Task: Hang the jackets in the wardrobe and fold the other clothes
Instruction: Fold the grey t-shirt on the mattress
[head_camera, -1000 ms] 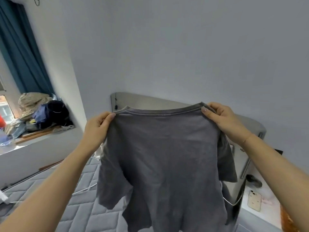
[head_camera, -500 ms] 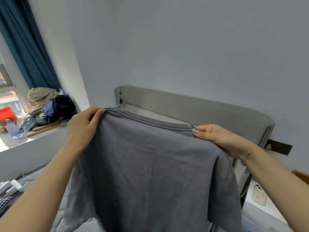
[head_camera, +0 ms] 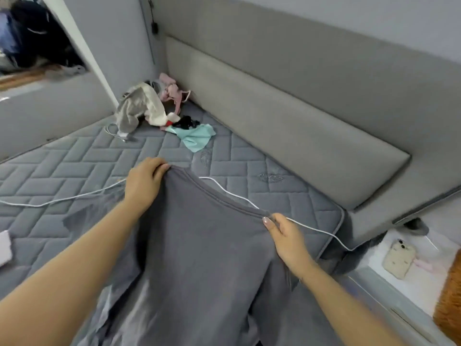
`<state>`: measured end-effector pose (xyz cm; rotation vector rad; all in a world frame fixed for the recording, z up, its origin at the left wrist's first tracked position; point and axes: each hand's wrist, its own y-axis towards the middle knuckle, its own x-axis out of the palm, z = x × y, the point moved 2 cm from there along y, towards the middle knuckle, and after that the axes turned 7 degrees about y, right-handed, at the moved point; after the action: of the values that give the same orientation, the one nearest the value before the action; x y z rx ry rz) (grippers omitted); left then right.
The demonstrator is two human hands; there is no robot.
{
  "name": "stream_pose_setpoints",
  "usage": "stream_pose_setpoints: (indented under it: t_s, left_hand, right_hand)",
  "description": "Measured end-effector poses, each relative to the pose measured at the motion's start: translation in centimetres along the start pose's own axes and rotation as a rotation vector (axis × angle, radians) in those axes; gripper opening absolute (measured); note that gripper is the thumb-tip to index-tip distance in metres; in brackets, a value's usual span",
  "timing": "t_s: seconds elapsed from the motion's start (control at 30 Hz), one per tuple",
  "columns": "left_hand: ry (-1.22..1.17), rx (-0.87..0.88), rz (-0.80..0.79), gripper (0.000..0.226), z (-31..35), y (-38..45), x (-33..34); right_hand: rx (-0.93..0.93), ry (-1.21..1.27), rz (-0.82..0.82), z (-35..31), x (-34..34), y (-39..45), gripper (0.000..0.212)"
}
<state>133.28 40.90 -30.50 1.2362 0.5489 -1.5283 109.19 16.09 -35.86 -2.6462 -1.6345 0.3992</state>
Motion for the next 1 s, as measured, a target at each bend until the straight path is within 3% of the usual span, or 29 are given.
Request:
stream_pose_setpoints:
  t_s: [0.23, 0.43, 0.63, 0.77, 0.83, 0.9, 1.0]
  left_hand:
    - [0.016, -0.334, -0.143, 0.024, -1.8, 5.5, 27.5]
    - [-0.058, -0.501, -0.172, 0.025, -2.5, 8.6, 40.6]
    - [0.078, -0.447, -0.286, 0.022, -3.1, 10.4, 46.8]
    - [0.128, -0.355, -0.263, 0.046, -0.8, 5.3, 46.9]
    - [0.082, -0.342, -0.244, 0.050, 1.6, 0.3, 45.8]
    - [0.016, -0.361, -0.262, 0.049, 4.0, -6.3, 44.4]
    - [-0.028, -0.443, -0.365, 0.048, 6.5, -16.6, 43.1]
  right_hand:
    - [0.147, -0.208, 0.019, 20.2, -1.5, 15.6, 0.035]
    - [0.208, -0.259, -0.014, 31.1, -1.8, 24.6, 0.038]
    - [0.251, -0.231, -0.146, 36.6, -1.4, 27.5, 0.035]
    - [0.520, 0.125, -0.204, 37.4, -3.0, 25.6, 0.013]
    - [0.620, 0.257, -0.181, 37.7, -4.4, 23.0, 0.032]
    - [0.648, 0.215, -0.225, 37.6, -5.7, 19.8, 0.052]
    - [0.683, 0.079, -0.427, 37.4, -5.6, 16.2, 0.053]
